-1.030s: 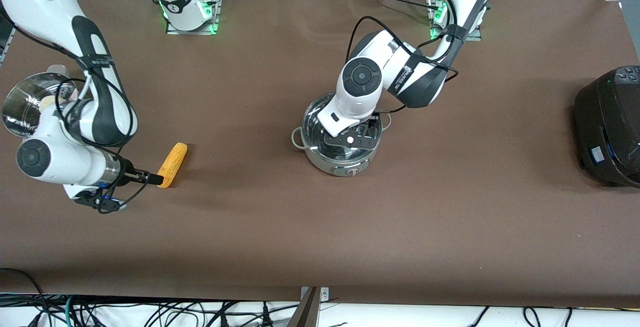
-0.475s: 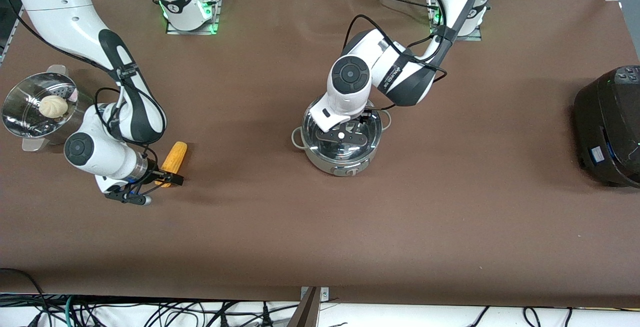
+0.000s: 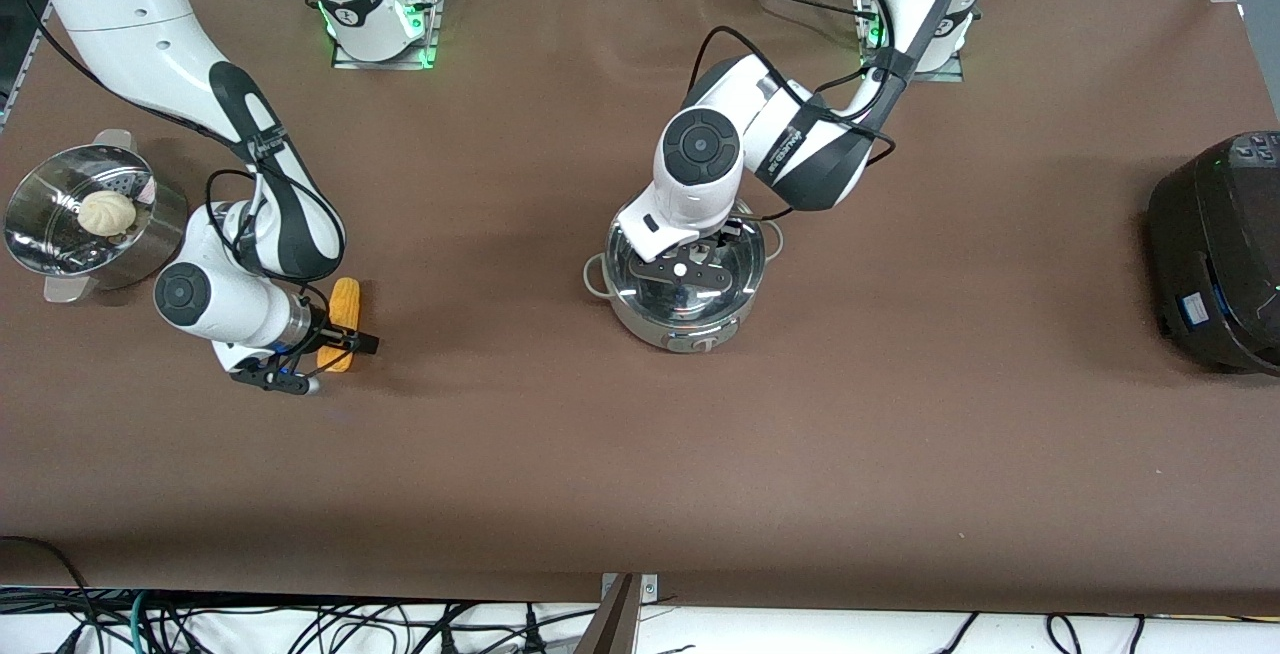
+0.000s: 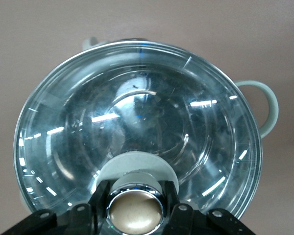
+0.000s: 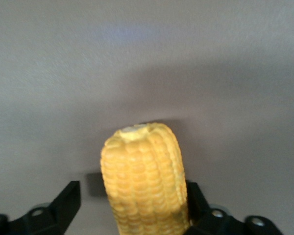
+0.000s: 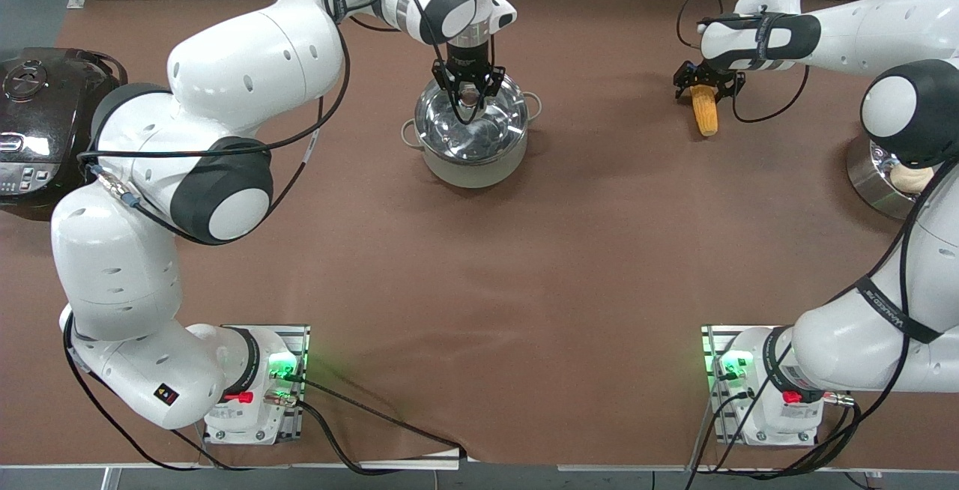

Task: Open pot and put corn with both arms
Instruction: 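Lift the glass lid off the pot with the left gripper while the right lifts corn, then set the lid on the table with the left gripper while the right carries corn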

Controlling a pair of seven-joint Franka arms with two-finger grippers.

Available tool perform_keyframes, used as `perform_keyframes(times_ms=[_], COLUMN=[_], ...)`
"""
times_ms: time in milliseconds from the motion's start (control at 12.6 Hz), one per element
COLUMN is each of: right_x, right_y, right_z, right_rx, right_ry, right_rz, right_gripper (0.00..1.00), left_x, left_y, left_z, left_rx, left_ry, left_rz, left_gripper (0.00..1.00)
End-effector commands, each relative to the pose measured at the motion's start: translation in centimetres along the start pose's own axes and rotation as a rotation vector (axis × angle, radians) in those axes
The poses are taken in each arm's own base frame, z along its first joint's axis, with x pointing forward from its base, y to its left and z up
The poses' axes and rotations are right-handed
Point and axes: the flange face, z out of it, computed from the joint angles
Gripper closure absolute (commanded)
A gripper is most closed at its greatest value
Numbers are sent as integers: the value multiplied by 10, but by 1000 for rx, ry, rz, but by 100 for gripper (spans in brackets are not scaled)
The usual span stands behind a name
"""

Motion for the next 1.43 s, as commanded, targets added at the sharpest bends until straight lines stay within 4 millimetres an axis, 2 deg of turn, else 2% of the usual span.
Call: perform_keyframes(times_ms=[0, 79, 158, 238, 317, 396, 475, 554, 634, 713, 792, 871, 950, 1030, 1109, 1267, 1347], right_x=[-10, -6, -7, -7, -7, -7, -10, -18, -29, -41, -50, -61, -71, -85, -95, -120, -134], right_y=[-1, -2, -5, -12, -12, -14, -18, -40, -66, -100, -138, -177, -219, -259, -293, -355, -387], right_z=[-4, -14, -23, -35, -44, -57, -77, -107, -143, -179, -212, -240, -248, -252, -246, -233, -220], right_rx=[7, 7, 6, 9, 4, 2, -2, 8, 17, 26, 44, 60, 81, 98, 116, 168, 209], right_ry=[-3, 9, 3, 2, -14, -25, -32, -37, -45, -49, -49, -47, -42, -28, -26, -8, 9], right_rz=[-13, -37, -57, -70, -73, -76, -82, -110, -134, -136, -115, -87, -67, -69, -88, -105, -76], right_gripper=[70, 93, 100, 100, 100, 100, 100, 100, 100, 100, 100, 100, 100, 100, 100, 100, 100], left_x=[-18, -15, -15, -19, -18, -15, -14, -11, -6, 2, 6, 9, 9, 8, 6, 1, -1], left_y=[-54, -90, -123, -156, -197, -248, -292, -338, -372, -399, -412, -424, -429, -430, -430, -431, -436], left_z=[-74, -92, -115, -133, -138, -144, -142, -136, -124, -102, -76, -40, -4, 29, 57, 99, 102], left_rx=[11, 14, 10, 6, 2, -17, -34, -30, -25, -38, -35, -31, -26, -21, -18, 35, 46], left_ry=[-51, -66, -58, -65, -108, -137, -156, -163, -158, -148, -133, -112, -78, -45, -29, -32, -31], left_rz=[-31, -69, -90, -61, -26, -13, 16, 56, 81, 89, 93, 87, 108, 111, 113, 155, 157], left_gripper=[100, 100, 100, 100, 100, 100, 100, 100, 100, 100, 100, 100, 100, 100, 100, 100, 68])
